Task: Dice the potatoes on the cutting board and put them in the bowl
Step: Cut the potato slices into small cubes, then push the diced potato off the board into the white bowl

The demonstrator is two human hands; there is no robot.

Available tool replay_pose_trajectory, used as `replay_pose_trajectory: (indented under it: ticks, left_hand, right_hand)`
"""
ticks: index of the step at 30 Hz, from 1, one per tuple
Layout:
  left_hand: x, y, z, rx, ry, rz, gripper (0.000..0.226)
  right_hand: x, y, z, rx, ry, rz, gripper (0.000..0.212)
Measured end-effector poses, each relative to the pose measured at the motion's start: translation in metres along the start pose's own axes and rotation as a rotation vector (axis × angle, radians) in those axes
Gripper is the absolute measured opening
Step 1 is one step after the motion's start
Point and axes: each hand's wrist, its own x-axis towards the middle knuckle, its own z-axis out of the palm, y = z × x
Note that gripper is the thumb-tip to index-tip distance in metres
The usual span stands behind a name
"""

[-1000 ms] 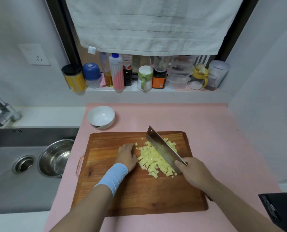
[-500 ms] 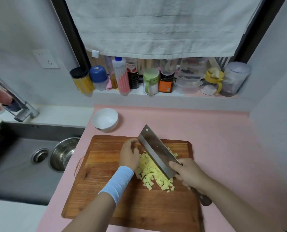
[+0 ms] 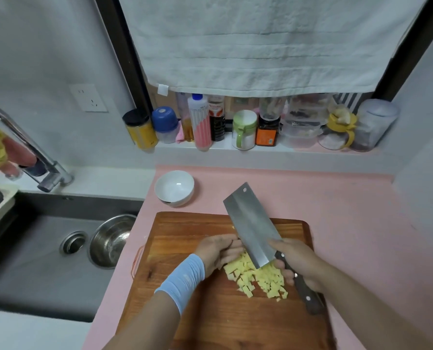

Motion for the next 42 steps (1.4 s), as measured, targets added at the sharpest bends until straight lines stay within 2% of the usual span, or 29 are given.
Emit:
replay_pose_trajectory:
  ticks: [2, 4, 8, 11, 14, 16, 18, 20, 25, 31, 35, 38, 40, 42]
  left_hand:
    - [0.002, 0.005, -0.008, 0.168, -0.056, 0.010, 0.026]
    - [0.008, 0.010, -0.015, 0.419, -0.032, 0.095, 0.023]
    - [0.018, 0.036, -0.031, 0.755, 0.208, 0.374, 0.019]
    - [0.033, 0.066, -0.062, 1.115, 0.377, 0.519, 0.027]
    - [0.050, 0.090, -0.102, 1.540, 0.502, 0.431, 0.050]
    - [0.057, 0.103, -0.121, 1.680, 0.543, 0.345, 0.057]
    - [0.064, 0.110, -0.130, 1.663, 0.511, 0.307, 0.055]
    - [0.067, 0.113, -0.132, 1.525, 0.480, 0.288, 0.056]
    - [0.074, 0.101, -0.126, 1.386, 0.399, 0.399, 0.050]
    - [0.076, 0.083, -0.108, 1.439, 0.280, 0.543, 0.032]
    - [0.072, 0.075, -0.082, 1.601, 0.282, 0.608, 0.037]
    - [0.062, 0.060, -0.045, 1.496, 0.293, 0.792, 0.041]
    - [0.057, 0.047, -0.012, 1.389, 0.184, 0.866, 0.037]
    - [0.056, 0.031, 0.020, 1.398, 0.020, 0.810, 0.039]
  right_hand:
    - [-0.001, -0.004, 0.005, 0.036, 0.038, -0.008, 0.024]
    - [-0.002, -0.006, 0.009, 0.048, 0.061, -0.018, 0.025]
    - [-0.004, -0.012, 0.025, 0.043, 0.108, -0.034, 0.030]
    - [0.000, -0.016, 0.040, 0.026, 0.138, -0.042, 0.031]
    - [0.006, -0.021, 0.057, 0.000, 0.163, -0.047, 0.030]
    - [0.009, -0.024, 0.067, -0.023, 0.178, -0.054, 0.028]
    - [0.013, -0.027, 0.075, -0.046, 0.187, -0.056, 0.027]
    - [0.016, -0.030, 0.080, -0.058, 0.193, -0.053, 0.026]
    - [0.020, -0.037, 0.084, -0.075, 0.229, -0.050, 0.029]
    - [0.013, -0.032, 0.076, -0.090, 0.247, -0.070, 0.027]
    - [-0.004, -0.016, 0.054, -0.089, 0.318, -0.110, 0.019]
    - [-0.017, 0.003, 0.026, -0.089, 0.442, -0.123, 0.018]
    - [-0.026, 0.019, 0.005, -0.078, 0.510, -0.108, 0.021]
    - [-0.034, 0.036, -0.015, -0.041, 0.550, -0.085, 0.022]
